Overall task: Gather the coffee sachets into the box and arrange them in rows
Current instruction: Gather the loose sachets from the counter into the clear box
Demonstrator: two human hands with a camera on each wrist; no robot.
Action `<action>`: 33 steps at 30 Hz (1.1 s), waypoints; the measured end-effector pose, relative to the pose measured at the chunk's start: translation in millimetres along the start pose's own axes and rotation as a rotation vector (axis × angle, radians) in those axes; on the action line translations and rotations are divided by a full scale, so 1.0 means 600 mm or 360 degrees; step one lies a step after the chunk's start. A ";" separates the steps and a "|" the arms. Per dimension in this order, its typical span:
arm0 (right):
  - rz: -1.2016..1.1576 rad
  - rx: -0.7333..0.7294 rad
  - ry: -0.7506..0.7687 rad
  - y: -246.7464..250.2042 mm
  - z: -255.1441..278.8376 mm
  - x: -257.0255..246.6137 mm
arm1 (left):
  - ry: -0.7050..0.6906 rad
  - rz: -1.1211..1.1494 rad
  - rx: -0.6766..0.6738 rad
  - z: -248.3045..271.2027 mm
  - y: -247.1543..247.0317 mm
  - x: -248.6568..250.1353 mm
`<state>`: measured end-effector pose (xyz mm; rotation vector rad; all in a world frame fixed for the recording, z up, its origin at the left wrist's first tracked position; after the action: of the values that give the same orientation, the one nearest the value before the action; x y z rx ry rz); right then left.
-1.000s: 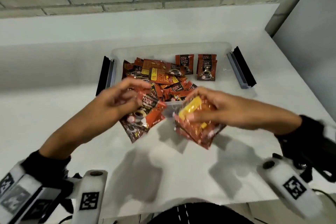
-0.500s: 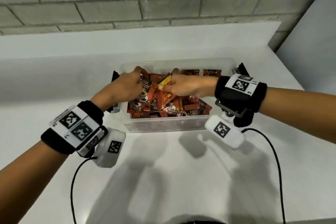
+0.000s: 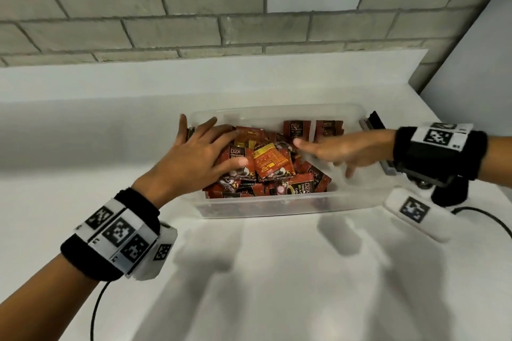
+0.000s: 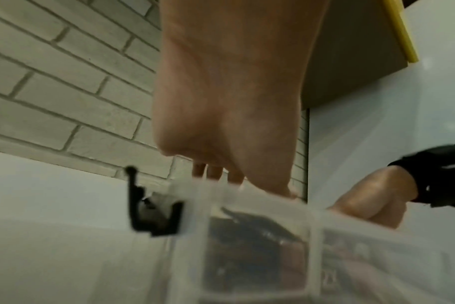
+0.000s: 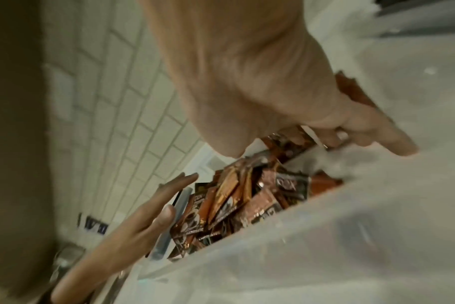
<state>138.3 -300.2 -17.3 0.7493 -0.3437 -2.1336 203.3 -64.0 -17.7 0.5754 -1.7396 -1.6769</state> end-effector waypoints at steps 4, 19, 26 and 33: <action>-0.0509 -0.0138 -0.0039 -0.023 -0.020 -0.009 | 0.0021 0.0185 0.0008 0.009 -0.030 -0.007; -0.0780 -0.0391 0.0020 -0.061 -0.052 -0.116 | 0.0076 0.0605 -0.0076 0.005 -0.011 0.000; -0.0746 -0.0298 0.0090 -0.021 -0.009 -0.074 | -0.0434 -0.0022 -0.0556 -0.076 0.061 0.096; -0.0325 -0.0185 -0.0092 -0.022 -0.012 -0.017 | -0.0594 -0.0047 -0.1113 -0.174 0.017 0.180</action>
<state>139.5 -284.2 -25.5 0.6809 -0.1778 -2.3489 203.2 -212.8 5.9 -0.0392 -1.2277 -2.3489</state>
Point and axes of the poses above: each hand's wrist, its own z-axis away from the middle knuckle, its own y-axis out of the back of the hand, x = y × z, the point moved 4 cm from there along -z, towards the middle knuckle, and after that the axes turned 5 degrees about z, right-handed, at the moved point
